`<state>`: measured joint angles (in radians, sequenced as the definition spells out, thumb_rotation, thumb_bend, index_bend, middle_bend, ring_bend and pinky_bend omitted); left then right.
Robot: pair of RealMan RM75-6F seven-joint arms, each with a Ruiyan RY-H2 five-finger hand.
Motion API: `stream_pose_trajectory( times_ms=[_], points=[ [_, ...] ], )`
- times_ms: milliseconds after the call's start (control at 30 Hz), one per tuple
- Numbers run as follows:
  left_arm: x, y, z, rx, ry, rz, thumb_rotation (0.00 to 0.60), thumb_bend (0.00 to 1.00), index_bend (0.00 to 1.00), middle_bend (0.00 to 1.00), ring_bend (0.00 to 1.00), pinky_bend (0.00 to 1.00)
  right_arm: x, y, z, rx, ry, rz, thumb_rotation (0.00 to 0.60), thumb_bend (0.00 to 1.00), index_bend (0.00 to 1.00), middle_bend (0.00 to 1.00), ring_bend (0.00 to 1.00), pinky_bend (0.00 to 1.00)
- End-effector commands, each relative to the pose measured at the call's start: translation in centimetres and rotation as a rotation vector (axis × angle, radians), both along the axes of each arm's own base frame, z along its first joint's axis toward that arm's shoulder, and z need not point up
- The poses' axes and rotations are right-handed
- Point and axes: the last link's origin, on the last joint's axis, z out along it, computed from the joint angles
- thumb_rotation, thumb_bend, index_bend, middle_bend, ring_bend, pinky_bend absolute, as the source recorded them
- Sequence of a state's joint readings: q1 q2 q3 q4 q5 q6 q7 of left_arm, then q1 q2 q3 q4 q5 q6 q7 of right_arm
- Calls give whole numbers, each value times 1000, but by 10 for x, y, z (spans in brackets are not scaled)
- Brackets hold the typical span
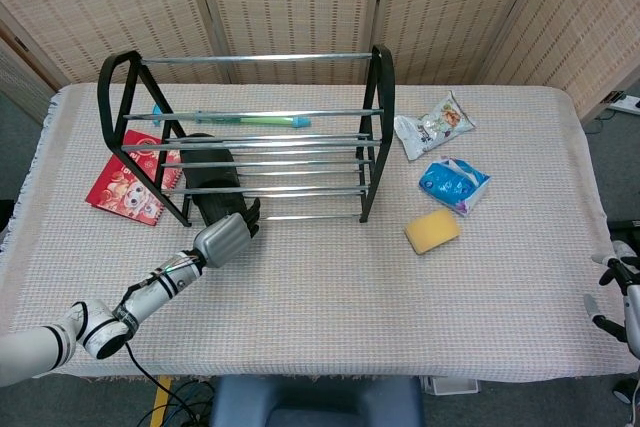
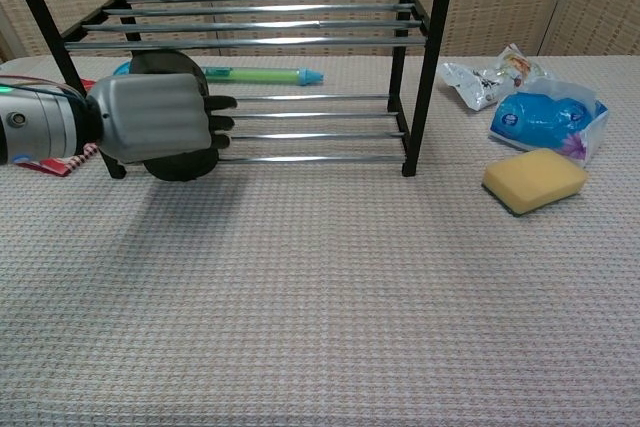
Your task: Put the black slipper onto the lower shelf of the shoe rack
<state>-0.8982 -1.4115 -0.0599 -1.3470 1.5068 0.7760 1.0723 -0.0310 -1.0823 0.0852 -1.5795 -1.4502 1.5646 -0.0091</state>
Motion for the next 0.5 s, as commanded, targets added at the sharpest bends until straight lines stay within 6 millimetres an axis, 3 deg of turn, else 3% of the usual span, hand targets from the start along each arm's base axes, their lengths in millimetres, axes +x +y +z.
stream_pose_trajectory(
  times_ms=[33,500],
  points=[
    [1,-2,-1,0,-4,2,600,168,346,194,88,437,0,0,0,-1,0,0,600,318,260,500,273,336],
    [11,-4,-13,-12,-6,-51,600,168,350,205,86,389,-2,4,3,-12,4,-7,600,317,260,500,273,337]
  ],
)
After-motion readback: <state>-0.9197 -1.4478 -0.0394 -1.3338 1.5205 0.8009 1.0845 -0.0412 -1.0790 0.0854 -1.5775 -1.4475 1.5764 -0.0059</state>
